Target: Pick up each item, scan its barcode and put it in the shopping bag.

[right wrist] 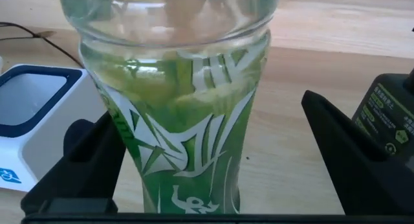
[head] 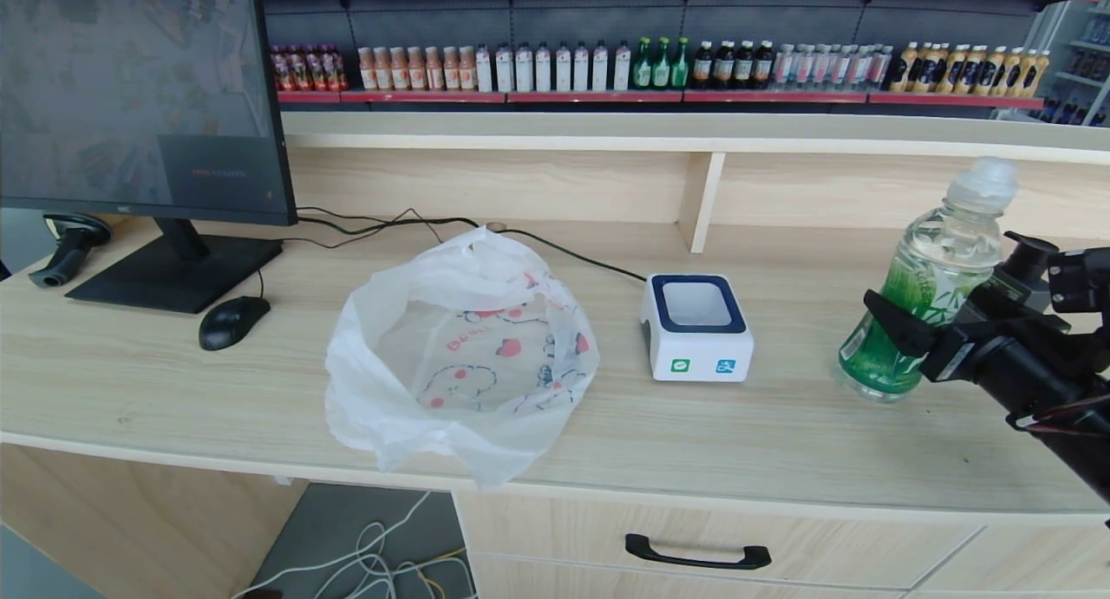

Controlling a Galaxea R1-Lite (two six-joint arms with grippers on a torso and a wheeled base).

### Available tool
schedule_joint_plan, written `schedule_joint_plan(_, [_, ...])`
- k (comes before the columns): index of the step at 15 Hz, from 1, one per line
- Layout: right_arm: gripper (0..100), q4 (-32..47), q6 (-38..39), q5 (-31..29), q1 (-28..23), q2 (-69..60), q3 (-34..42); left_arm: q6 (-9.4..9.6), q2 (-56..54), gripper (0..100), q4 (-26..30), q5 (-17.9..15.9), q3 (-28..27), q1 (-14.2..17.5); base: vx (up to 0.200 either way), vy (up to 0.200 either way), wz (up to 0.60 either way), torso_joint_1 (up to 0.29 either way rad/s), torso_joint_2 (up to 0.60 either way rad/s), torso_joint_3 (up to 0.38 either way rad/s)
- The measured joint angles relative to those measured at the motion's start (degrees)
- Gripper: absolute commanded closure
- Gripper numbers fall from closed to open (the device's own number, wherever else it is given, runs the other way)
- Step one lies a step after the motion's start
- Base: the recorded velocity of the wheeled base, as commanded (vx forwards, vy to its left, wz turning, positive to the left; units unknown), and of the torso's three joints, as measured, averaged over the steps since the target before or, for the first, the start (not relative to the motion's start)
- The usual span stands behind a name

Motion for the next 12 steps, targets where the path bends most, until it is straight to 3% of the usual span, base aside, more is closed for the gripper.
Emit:
schedule_joint_plan(8, [0,0.06,0.13,-7.13,3.86,3.46,-3.61,0.0,0.0,0,0.0,-0.02,0.0,0.0,0.0,0.0,0.0,0.0,0.0,0.0])
schedule_joint_plan(12, [0,0.23,0.44,-7.38,3.96,4.0,-5.14,0.09,0.0,0,0.0,-0.02,0.0,0.0,0.0,0.0,0.0,0.0,0.0,0.0])
